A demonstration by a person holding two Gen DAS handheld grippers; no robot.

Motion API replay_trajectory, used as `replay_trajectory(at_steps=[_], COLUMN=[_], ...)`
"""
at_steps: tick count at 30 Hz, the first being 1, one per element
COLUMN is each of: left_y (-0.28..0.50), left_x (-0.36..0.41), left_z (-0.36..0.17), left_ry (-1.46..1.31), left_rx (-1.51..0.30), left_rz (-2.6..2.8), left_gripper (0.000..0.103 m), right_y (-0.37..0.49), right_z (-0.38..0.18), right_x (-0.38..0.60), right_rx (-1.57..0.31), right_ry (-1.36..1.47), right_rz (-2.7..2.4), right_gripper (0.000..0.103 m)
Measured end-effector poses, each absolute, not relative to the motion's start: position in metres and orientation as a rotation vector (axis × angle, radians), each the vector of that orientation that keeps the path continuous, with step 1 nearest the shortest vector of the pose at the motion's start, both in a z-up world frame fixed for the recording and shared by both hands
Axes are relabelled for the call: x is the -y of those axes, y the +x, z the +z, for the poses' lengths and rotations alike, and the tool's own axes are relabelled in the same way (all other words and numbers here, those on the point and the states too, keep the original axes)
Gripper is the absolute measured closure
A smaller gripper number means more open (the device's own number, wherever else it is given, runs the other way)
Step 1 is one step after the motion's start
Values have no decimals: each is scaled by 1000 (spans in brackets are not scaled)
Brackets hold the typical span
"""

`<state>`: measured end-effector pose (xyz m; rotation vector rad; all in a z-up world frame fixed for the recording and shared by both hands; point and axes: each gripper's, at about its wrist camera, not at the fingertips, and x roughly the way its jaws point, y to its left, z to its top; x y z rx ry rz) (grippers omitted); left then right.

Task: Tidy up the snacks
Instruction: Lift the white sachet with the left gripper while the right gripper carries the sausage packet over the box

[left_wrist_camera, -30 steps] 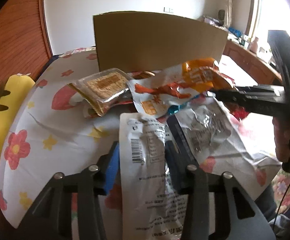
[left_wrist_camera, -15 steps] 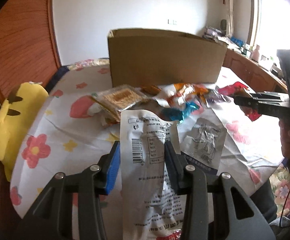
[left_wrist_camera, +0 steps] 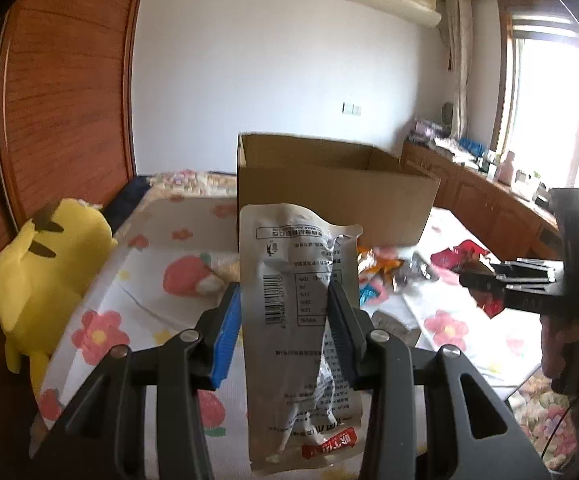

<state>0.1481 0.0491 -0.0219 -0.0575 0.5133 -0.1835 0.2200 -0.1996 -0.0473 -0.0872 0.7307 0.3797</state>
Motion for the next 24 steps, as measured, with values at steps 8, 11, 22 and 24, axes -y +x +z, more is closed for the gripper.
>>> replay_trajectory(at_steps=[8, 11, 22, 24], left_y=[149, 150, 173, 181], left_x=[-48, -48, -44, -42], left_z=[-1, 5, 40, 48], left_ry=[-51, -52, -42, -41], left_rx=[-466, -448, -375, -363], left_rz=[-192, -195, -214, -221], left_gripper=[63, 63, 63, 63], right_y=[206, 200, 196, 200], right_z=[-26, -18, 12, 19], right_x=[197, 195, 188, 185], right_rx=[-684, -666, -606, -593], right_ry=[-82, -80, -99, -107], right_rz=[397, 403, 430, 434], right_gripper=[63, 63, 63, 63])
